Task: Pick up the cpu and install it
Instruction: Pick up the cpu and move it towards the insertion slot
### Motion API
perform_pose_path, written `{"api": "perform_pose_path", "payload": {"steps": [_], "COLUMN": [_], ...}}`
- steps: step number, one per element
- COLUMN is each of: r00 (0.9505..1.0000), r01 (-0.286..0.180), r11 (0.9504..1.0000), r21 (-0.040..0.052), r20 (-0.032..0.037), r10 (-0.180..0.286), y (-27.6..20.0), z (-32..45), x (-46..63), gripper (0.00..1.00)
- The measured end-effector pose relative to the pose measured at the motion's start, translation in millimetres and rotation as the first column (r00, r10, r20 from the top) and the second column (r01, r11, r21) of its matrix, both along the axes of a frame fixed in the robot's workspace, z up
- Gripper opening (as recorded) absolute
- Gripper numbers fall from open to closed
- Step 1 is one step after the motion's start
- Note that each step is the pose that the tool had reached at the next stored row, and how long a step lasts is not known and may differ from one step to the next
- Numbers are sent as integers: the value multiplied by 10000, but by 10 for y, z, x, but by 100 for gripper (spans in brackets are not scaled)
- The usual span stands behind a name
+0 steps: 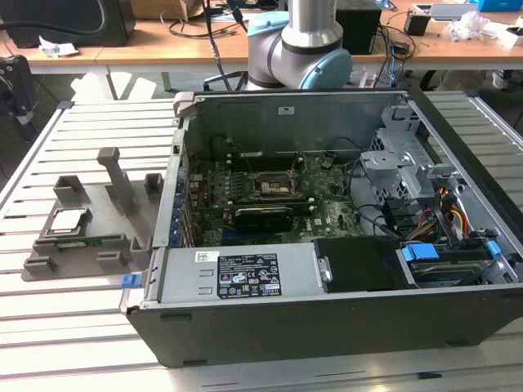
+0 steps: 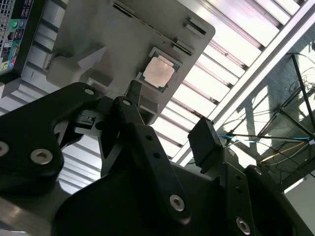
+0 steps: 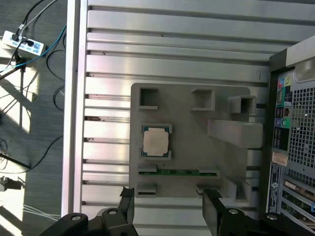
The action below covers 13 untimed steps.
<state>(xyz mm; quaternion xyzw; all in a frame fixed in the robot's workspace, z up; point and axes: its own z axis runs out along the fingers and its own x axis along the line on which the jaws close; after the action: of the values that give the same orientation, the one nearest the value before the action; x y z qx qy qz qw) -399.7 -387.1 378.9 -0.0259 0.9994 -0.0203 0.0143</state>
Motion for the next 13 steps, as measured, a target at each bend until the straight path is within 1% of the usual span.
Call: {"api": "perform_pose_path", "payload": {"steps": [7, 13], "r00": [10000, 10000], "r01": [0, 0], "r11": [10000, 10000], "r21": [0, 0], "r20": [1, 1], "r10": [0, 0], "y": [0, 0], "z": [-80, -125], "x": [0, 0], "gripper": [66, 66]}}
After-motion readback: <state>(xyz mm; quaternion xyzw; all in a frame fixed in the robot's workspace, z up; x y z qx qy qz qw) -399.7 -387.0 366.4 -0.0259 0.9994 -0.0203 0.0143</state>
